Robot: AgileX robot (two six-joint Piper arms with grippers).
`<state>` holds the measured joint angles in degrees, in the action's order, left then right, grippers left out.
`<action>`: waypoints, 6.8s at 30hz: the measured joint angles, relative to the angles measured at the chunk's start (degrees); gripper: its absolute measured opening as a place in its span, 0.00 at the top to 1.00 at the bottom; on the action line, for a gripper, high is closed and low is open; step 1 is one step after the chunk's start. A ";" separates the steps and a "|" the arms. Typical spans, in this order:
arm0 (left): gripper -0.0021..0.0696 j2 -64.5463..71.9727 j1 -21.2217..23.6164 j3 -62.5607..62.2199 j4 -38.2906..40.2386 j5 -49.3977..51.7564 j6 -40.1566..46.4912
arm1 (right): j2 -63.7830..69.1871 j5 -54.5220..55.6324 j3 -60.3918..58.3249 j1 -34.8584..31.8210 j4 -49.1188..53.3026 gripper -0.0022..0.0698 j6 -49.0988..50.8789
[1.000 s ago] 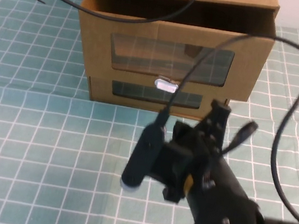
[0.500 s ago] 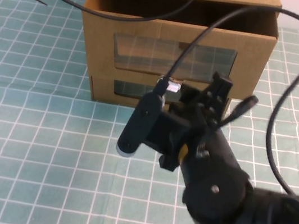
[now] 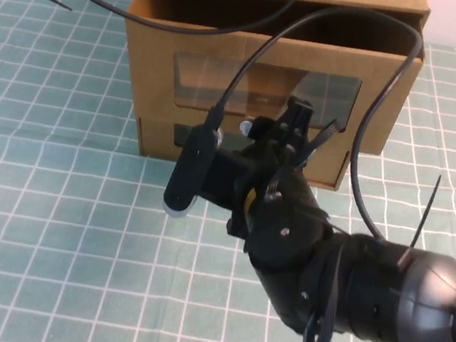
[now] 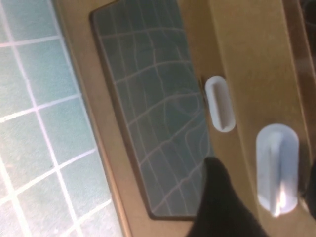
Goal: Open the shoe box
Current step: 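Pull the top drawer of the cardboard box fully open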
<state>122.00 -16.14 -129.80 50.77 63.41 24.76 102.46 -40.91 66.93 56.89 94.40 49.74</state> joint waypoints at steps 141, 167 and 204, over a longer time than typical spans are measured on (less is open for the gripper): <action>0.98 -89.43 2.83 77.31 -34.71 -8.62 -16.77 | -82.18 -21.53 -30.49 12.17 -46.01 0.99 -13.08; 0.98 -110.55 2.83 87.49 -53.05 -21.90 -13.06 | -82.18 -21.53 -30.49 12.17 -46.92 0.99 -13.08; 0.98 -122.68 8.37 131.31 -49.39 -43.13 -25.21 | -82.18 -21.53 -30.49 12.17 -47.27 0.99 -13.08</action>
<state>-0.68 -7.77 1.51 1.38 20.29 -0.45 20.28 -62.44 36.44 69.06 47.13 36.67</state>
